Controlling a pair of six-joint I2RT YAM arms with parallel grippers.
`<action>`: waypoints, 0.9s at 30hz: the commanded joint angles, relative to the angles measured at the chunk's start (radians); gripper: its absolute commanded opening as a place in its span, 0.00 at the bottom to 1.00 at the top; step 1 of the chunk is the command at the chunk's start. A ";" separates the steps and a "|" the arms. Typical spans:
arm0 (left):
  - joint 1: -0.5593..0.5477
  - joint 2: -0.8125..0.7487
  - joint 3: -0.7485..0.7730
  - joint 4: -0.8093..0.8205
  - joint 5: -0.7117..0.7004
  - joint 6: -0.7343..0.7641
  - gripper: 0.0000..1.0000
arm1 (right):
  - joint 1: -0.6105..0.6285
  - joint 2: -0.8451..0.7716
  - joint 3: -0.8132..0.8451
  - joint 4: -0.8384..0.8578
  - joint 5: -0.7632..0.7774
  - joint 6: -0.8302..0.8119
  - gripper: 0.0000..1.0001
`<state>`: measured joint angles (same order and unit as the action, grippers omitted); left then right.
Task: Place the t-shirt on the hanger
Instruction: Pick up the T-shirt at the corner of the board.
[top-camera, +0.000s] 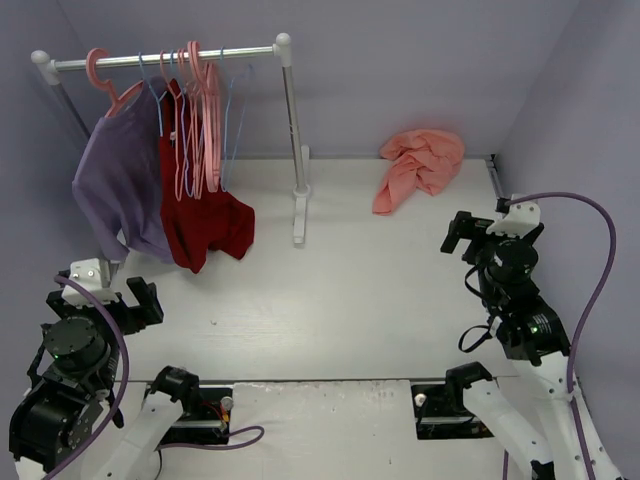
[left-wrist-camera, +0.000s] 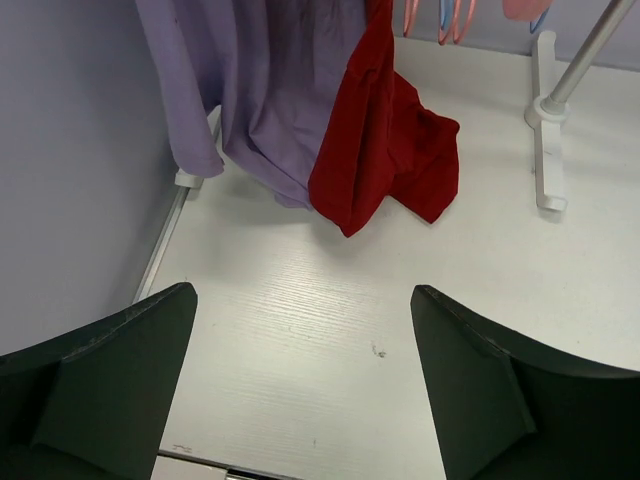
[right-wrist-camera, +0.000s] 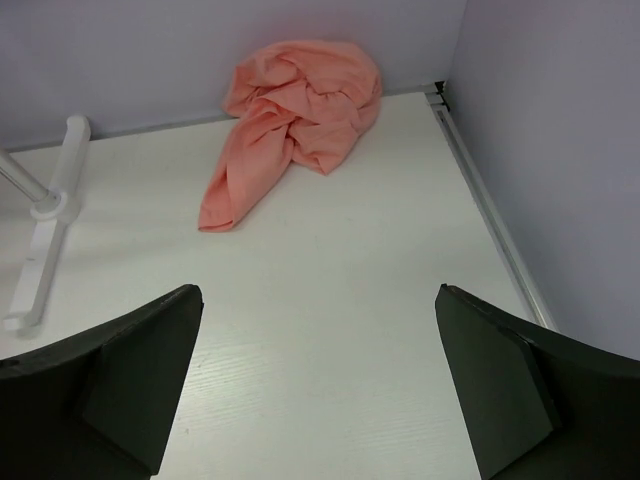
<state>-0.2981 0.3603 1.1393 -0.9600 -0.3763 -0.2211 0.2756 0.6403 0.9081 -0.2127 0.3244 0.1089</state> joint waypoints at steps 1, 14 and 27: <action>-0.001 0.063 0.000 0.027 0.024 -0.011 0.84 | -0.003 0.050 0.025 0.081 0.024 0.018 1.00; -0.001 0.227 0.041 0.030 0.163 0.026 0.84 | -0.021 0.712 0.274 0.079 0.066 0.301 1.00; -0.003 0.354 0.102 0.030 0.178 0.000 0.84 | -0.044 1.553 0.969 0.079 0.056 0.457 1.00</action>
<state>-0.2981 0.6931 1.2037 -0.9687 -0.2025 -0.2117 0.2410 2.0870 1.6903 -0.1551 0.3519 0.5128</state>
